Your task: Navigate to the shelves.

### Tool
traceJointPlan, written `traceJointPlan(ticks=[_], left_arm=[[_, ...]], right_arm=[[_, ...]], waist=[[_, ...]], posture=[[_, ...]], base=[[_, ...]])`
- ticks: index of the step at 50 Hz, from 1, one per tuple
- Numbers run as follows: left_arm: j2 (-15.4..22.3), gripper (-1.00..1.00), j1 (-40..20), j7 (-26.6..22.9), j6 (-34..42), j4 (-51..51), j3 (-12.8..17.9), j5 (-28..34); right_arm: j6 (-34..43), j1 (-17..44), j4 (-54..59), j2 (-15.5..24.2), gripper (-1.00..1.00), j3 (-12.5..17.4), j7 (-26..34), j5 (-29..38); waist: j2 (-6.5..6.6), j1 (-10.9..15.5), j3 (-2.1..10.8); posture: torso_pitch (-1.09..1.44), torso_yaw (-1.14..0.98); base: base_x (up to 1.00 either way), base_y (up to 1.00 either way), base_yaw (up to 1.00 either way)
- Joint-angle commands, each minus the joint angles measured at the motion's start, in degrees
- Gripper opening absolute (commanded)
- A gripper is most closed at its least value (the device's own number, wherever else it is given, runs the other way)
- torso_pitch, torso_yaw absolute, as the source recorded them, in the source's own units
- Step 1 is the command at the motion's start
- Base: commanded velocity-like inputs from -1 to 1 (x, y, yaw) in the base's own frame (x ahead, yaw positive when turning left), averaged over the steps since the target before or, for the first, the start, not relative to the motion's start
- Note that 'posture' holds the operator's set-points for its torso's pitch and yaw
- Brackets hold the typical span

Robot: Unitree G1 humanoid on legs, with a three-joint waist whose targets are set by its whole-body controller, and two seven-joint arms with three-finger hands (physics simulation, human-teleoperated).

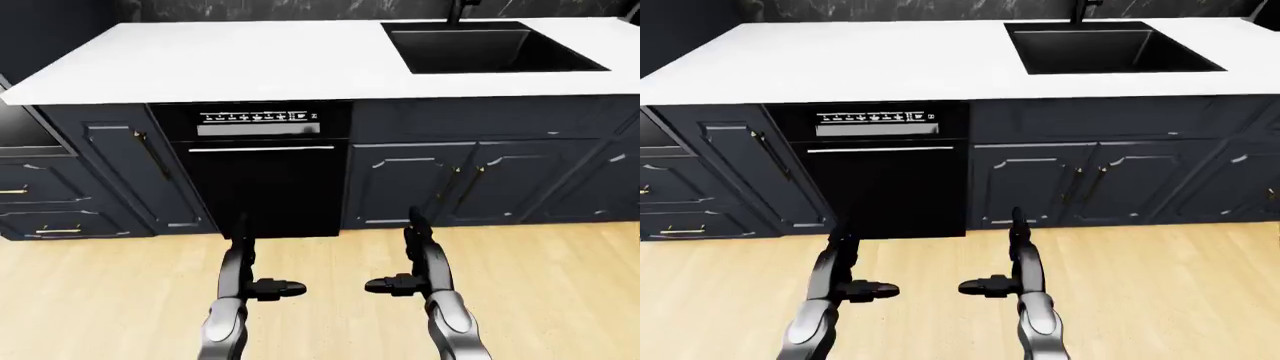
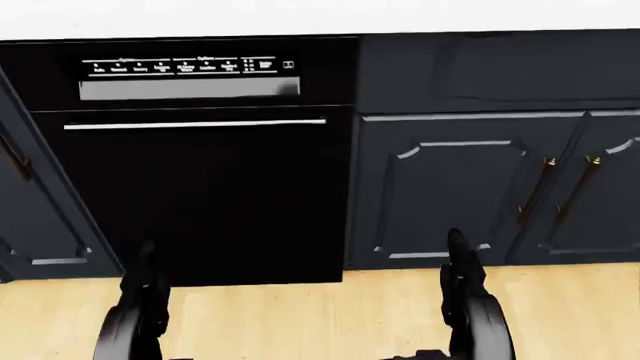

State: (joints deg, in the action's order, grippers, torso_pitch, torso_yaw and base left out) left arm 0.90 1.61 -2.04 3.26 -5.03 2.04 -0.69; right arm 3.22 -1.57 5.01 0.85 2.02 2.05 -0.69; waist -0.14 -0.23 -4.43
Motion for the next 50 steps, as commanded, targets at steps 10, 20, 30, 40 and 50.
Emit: traceJointPlan(ticks=[10,20,30,40,50], left_arm=[[0.14,1.00,-1.55,-0.10,-3.00,5.09,0.13,-0.51],[0.29,1.00,-2.12,-0.56,-1.47,5.81,1.64,-3.87],[1.86,1.00,-2.42,3.45,7.23,22.82,4.37,-1.36],[4.38,1.00,-8.27,2.07,36.24,55.39,7.16,0.36],[13.28,1.00,-18.26,8.93,51.43,65.02,15.13,-12.09]], right_arm=[[-3.03,1.75,-4.77,0.25,1.00,-0.25,-0.10,0.83],[-1.81,1.63,-6.24,0.21,1.00,-0.03,0.38,0.15],[16.02,-0.01,-32.68,1.15,1.00,2.12,1.62,-3.95],[39.96,8.27,-55.91,4.10,1.00,13.33,-1.28,-12.56],[49.00,17.35,-65.01,29.94,1.00,27.05,-33.75,-59.42]], waist=[[-0.38,0.47,4.22],[-0.19,0.50,5.06],[-0.14,0.52,5.20],[-0.23,0.46,4.87],[-0.70,0.91,3.65]], posture=[[0.00,0.00],[0.00,0.00],[0.00,0.00],[0.00,0.00],[0.00,0.00]], base=[[0.00,0.00,0.00],[0.00,0.00,0.00],[0.00,0.00,0.00],[0.00,0.00,0.00],[0.00,0.00,0.00]])
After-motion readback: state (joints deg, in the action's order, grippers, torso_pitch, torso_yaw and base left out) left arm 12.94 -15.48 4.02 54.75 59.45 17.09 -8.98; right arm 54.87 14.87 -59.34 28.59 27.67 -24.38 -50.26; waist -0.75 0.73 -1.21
